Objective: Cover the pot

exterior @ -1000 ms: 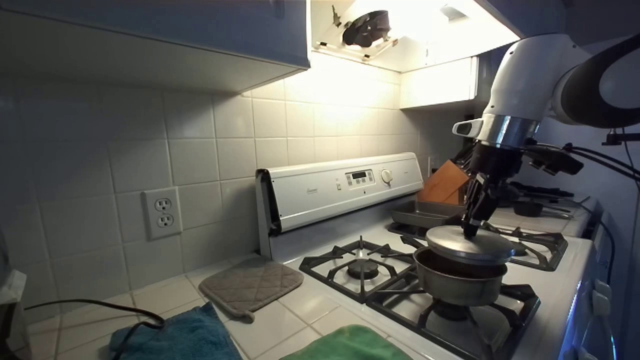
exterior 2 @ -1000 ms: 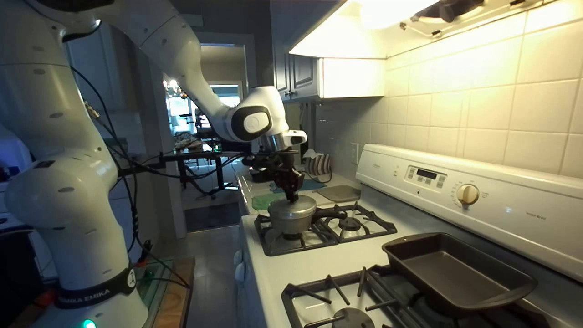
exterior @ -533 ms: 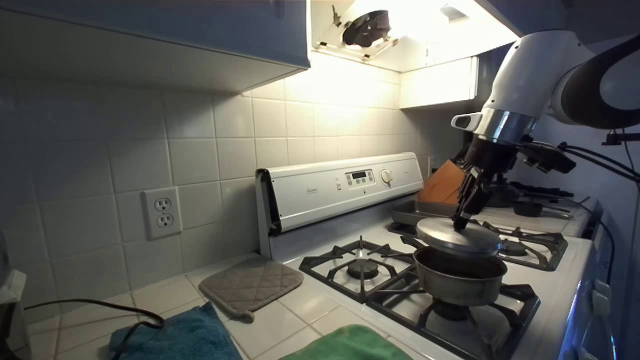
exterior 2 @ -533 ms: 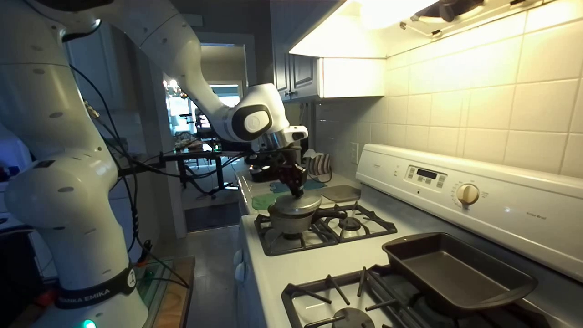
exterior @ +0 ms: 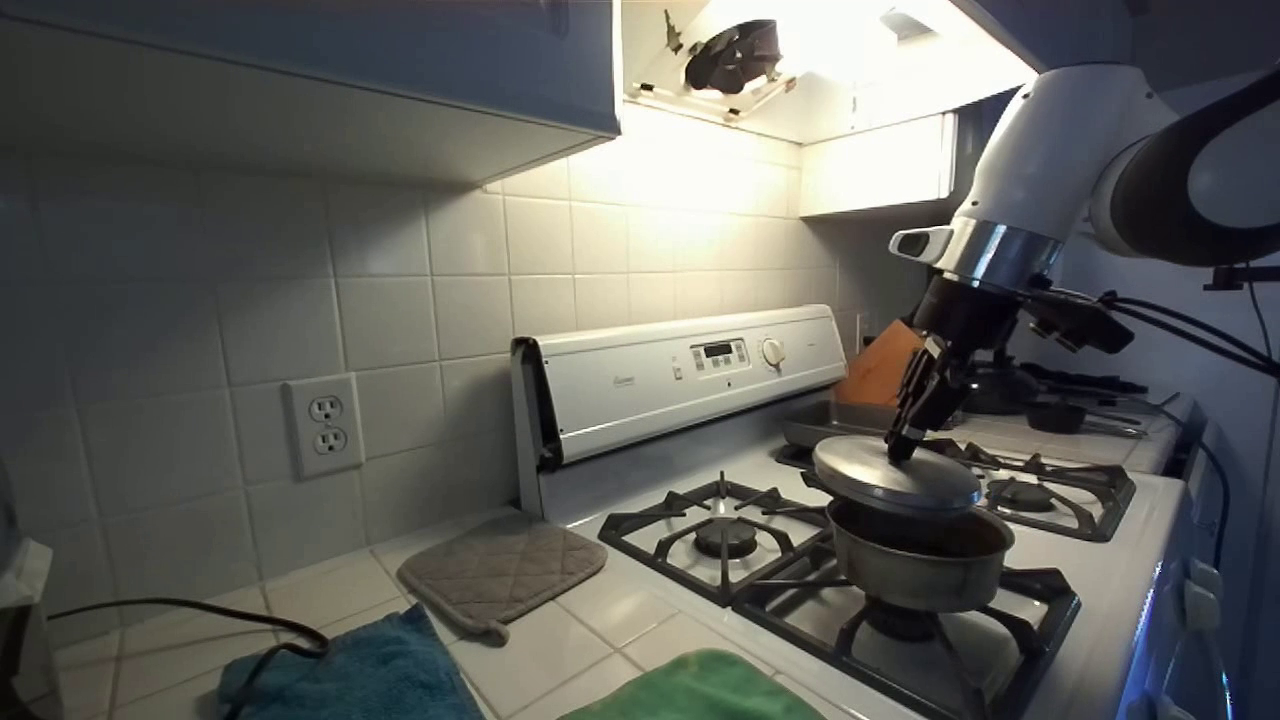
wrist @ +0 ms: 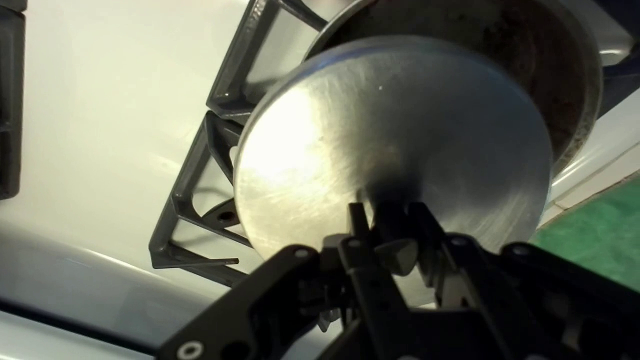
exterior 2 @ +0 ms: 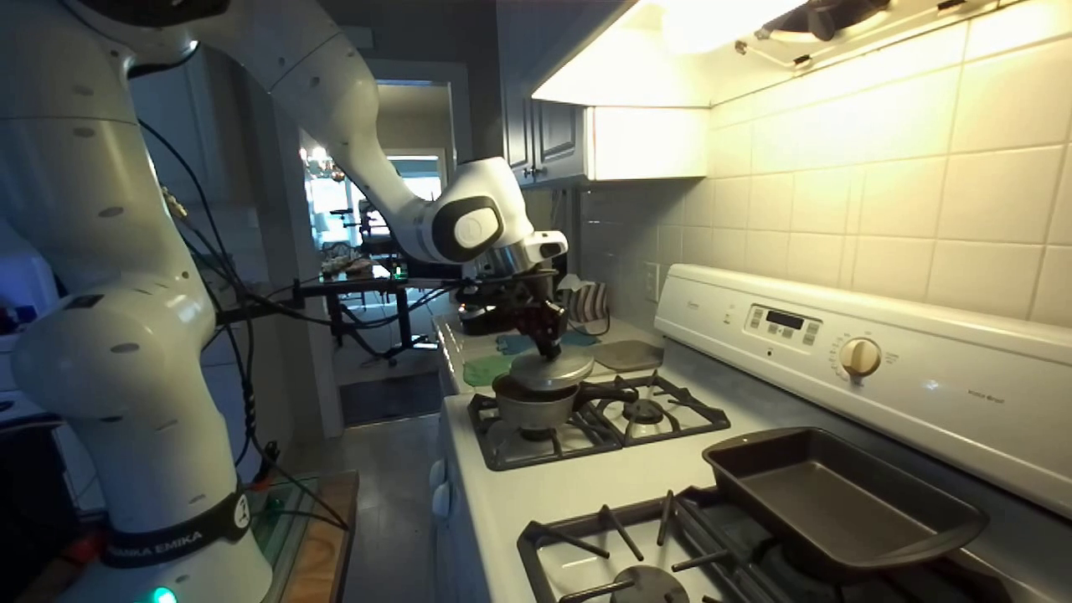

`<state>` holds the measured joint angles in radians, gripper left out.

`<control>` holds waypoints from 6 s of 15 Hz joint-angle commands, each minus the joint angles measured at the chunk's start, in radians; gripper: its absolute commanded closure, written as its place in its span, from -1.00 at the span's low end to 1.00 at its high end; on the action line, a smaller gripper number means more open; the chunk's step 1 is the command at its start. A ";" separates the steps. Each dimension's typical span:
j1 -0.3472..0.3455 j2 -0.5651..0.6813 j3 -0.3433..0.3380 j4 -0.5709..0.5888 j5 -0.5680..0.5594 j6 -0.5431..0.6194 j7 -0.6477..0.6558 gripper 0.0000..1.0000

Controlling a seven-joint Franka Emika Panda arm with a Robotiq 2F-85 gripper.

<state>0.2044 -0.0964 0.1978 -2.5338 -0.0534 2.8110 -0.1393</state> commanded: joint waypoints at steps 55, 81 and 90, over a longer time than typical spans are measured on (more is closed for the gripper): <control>0.033 0.068 0.045 0.092 0.131 -0.174 0.049 0.87; 0.012 0.034 0.005 0.029 0.137 -0.176 0.075 0.87; 0.009 0.037 0.004 0.033 0.137 -0.183 0.075 -0.28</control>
<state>0.2162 -0.0343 0.2034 -2.4848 0.0703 2.6465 -0.0694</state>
